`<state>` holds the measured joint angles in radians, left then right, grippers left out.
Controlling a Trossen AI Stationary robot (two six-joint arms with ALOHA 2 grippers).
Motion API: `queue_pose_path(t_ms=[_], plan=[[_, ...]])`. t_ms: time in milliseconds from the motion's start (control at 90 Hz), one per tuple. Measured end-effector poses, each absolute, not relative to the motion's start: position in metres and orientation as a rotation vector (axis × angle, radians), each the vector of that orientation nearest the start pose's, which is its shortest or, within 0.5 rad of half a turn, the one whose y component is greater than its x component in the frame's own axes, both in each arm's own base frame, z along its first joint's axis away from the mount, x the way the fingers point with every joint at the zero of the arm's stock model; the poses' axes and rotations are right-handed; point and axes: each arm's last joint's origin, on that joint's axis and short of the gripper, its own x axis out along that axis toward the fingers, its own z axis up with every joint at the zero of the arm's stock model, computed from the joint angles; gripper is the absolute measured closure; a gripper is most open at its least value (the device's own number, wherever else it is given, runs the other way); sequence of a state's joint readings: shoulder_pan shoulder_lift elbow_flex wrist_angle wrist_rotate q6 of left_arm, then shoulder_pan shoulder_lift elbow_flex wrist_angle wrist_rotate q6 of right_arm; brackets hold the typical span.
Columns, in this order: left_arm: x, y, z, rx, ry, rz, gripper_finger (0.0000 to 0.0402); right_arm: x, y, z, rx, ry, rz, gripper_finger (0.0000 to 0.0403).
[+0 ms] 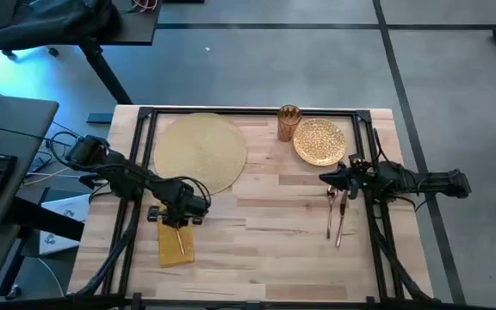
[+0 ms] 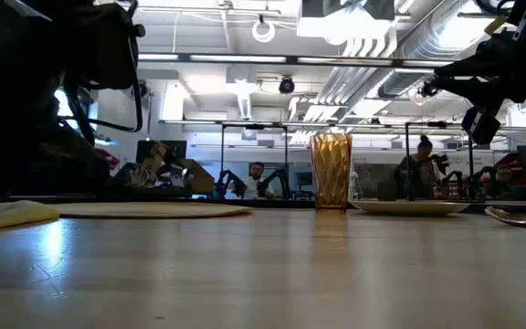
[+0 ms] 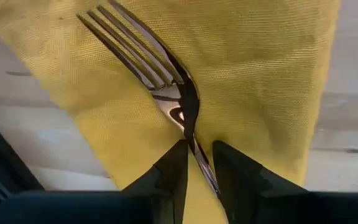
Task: Set table place
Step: Move the brown fork to the middle right of the table
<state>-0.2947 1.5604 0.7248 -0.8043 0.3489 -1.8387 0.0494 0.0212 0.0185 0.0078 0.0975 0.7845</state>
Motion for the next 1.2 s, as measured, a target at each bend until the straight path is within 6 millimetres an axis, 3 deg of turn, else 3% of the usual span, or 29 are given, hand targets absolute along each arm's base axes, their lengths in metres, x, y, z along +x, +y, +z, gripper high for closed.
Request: queue_pose_path(t_ms=[356, 600, 900, 1100, 1200], plan=[[0.209, -0.075, 0.143, -1.337, 1.505, 1.161, 0.0397, 0.098, 0.002, 0.169, 0.785, -0.023, -0.044, 0.0359], [0.217, -0.077, 0.181, -1.301, 1.398, 1.158, 0.0400, 0.098, 0.002, 0.169, 0.785, -0.024, -0.044, 0.0359], [0.257, -0.077, 0.255, -1.251, 0.931, 0.866, 0.0401, 0.098, 0.002, 0.169, 0.785, -0.023, -0.044, 0.0359], [0.287, -0.070, 0.285, -1.202, 0.564, 0.677, 0.0401, 0.098, -0.002, 0.170, 0.790, -0.070, -0.117, 0.0359], [0.298, -0.064, 0.298, -1.153, 0.431, 0.614, 0.0401, 0.098, -0.002, 0.172, 0.881, -0.100, -0.108, 0.0359]])
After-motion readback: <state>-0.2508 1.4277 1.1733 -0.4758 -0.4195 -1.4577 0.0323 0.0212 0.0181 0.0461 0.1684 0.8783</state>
